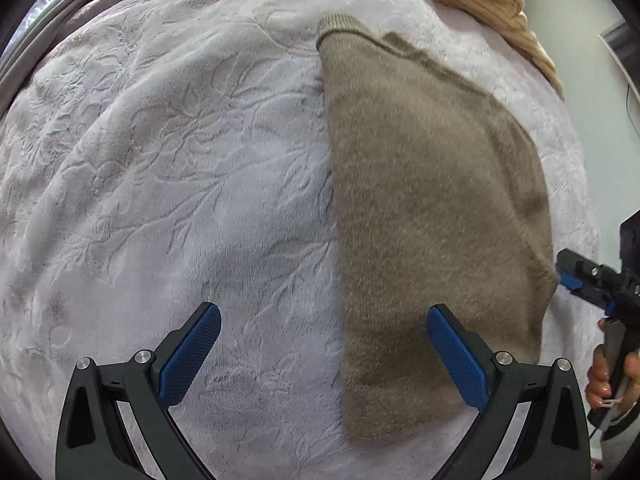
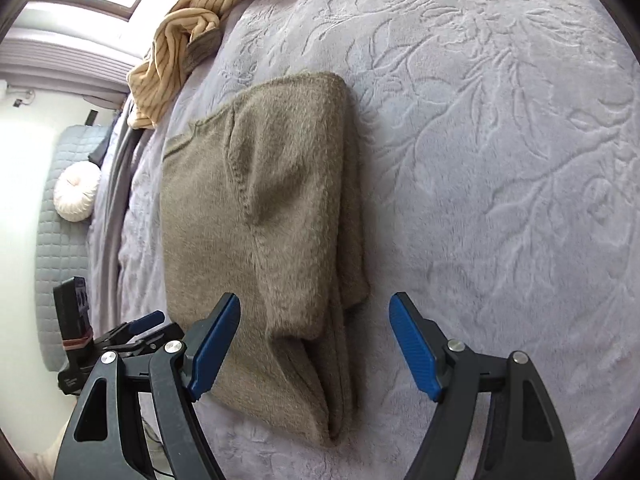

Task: Fold small clothes
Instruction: 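Grasp the olive sweater bundle's edge with the right tool and lift it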

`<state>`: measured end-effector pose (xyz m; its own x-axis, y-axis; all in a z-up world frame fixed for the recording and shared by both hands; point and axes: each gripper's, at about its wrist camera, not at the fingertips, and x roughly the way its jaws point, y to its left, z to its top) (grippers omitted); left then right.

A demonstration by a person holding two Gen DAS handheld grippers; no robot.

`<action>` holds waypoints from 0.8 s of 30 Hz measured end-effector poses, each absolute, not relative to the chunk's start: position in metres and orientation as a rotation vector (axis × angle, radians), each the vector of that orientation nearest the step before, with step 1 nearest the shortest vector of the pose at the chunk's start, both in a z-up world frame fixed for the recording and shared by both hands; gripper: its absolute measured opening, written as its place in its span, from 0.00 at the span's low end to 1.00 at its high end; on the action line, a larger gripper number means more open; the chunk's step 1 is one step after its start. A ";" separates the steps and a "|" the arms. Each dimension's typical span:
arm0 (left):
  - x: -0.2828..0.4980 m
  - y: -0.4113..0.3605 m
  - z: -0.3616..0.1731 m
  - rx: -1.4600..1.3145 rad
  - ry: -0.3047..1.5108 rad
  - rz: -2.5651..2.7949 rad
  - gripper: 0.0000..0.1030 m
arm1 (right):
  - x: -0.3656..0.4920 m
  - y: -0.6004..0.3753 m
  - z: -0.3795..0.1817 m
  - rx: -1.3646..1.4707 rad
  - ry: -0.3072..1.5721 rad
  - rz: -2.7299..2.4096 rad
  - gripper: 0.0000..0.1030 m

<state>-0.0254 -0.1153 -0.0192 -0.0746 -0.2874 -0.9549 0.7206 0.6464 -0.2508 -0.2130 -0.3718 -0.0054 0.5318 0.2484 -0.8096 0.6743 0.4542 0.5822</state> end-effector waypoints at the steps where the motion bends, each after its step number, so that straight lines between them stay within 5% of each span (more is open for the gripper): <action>1: -0.020 -0.118 -0.018 0.371 1.411 -0.874 1.00 | -0.211 -0.377 -0.008 1.115 1.014 -0.321 0.77; 21: -0.025 -0.203 -0.056 0.285 1.502 -1.049 0.96 | -0.137 -0.400 -0.064 1.352 0.898 0.001 0.80; 22: -0.025 -0.202 -0.053 0.281 1.498 -1.045 0.93 | -0.141 -0.399 -0.064 1.378 0.886 -0.004 0.77; 24: -0.024 -0.197 -0.048 0.269 1.488 -1.056 0.79 | -0.145 -0.398 -0.067 1.410 0.903 -0.023 0.41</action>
<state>-0.0244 -0.1974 -0.0478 -0.2427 -0.4020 -0.8829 0.7008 0.5566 -0.4461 -0.1455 -0.3981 -0.0671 0.6791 0.4873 -0.5490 0.5149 0.2169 0.8294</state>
